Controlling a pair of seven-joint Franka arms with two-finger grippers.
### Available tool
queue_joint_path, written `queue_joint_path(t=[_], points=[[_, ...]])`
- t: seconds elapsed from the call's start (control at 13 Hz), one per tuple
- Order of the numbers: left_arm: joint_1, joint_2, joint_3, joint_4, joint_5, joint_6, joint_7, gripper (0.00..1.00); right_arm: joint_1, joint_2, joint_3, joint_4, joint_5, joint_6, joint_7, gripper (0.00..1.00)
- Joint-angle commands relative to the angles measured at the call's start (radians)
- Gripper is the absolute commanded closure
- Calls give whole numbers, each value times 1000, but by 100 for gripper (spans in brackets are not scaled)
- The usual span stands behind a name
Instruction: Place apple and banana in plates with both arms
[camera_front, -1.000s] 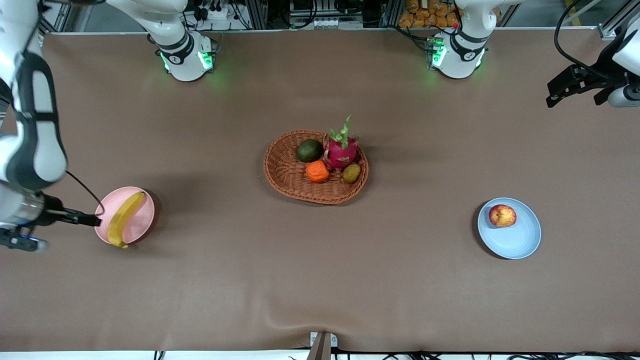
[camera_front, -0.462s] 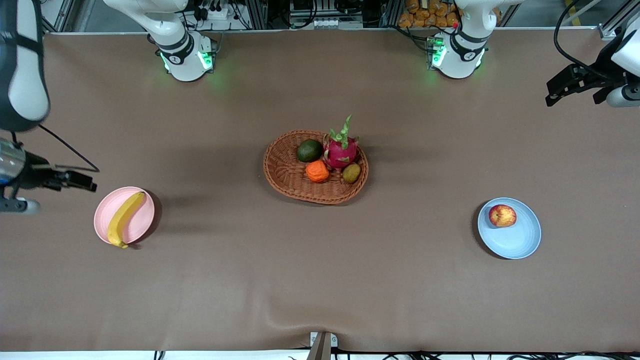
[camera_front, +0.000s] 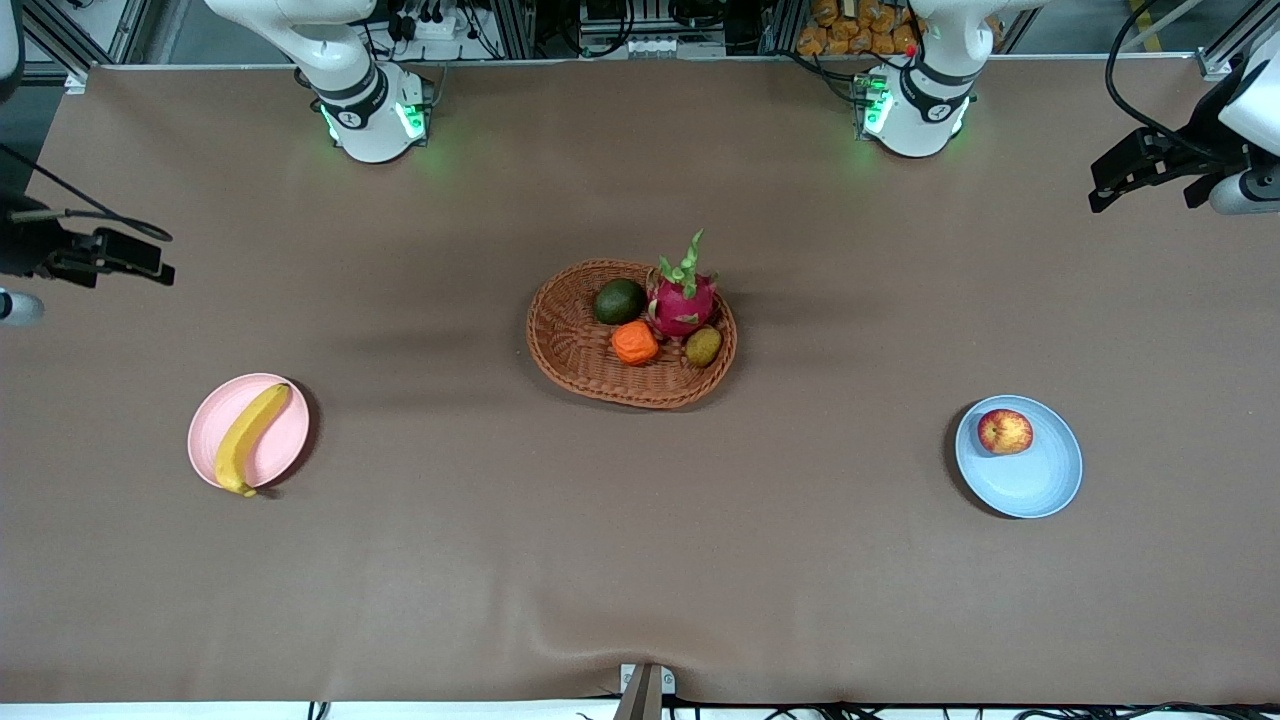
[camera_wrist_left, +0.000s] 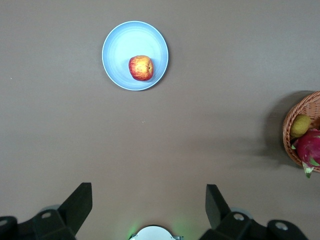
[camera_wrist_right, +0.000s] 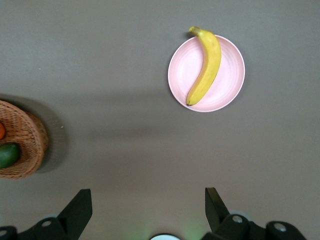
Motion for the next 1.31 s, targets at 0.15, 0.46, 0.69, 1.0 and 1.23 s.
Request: queue_joint_path(t=[0.15, 0.46, 0.69, 1.0, 1.23], points=[[10, -12, -7, 4, -13, -16, 6, 0, 9, -40, -15, 42, -20, -81, 29, 0], [10, -3, -2, 30, -13, -14, 19, 0, 31, -56, -1, 46, -104, -92, 21, 0], [10, 4, -1, 45, -17, -14, 35, 0, 38, -56, -10, 46, -97, -57, 36, 0], [10, 4, -1, 52, -19, -22, 33, 0, 31, -56, -9, 48, -91, -25, 47, 0], [12, 2, 1, 52, -19, -36, 35, 0, 28, -55, -9, 46, -91, -23, 56, 0]])
